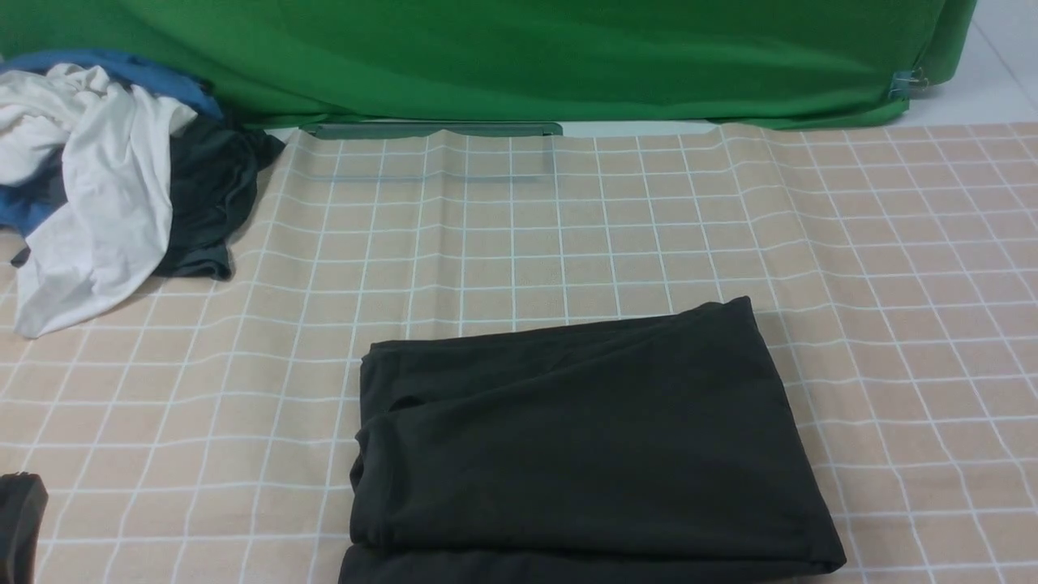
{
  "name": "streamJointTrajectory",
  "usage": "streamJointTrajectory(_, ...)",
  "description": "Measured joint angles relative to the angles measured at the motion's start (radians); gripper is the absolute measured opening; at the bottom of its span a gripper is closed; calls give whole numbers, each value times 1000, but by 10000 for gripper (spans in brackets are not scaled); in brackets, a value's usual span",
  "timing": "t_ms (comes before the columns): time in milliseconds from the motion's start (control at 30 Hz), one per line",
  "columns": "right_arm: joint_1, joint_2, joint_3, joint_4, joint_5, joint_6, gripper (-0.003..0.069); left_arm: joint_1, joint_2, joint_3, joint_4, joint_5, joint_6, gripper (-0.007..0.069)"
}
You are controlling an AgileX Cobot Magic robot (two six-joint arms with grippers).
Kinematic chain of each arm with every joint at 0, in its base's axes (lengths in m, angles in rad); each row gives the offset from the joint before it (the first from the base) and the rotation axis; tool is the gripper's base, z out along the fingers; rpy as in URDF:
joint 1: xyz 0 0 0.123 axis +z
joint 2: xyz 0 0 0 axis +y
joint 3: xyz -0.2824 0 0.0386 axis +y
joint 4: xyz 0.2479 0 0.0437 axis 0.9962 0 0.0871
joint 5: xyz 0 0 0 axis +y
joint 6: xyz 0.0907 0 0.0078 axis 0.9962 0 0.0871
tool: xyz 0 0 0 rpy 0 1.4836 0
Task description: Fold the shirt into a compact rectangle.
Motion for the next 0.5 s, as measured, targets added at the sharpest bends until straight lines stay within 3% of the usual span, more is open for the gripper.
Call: streamJointTrajectory(500,18,-52,0,8,20,46,237,0,0,1,0,9,0,20)
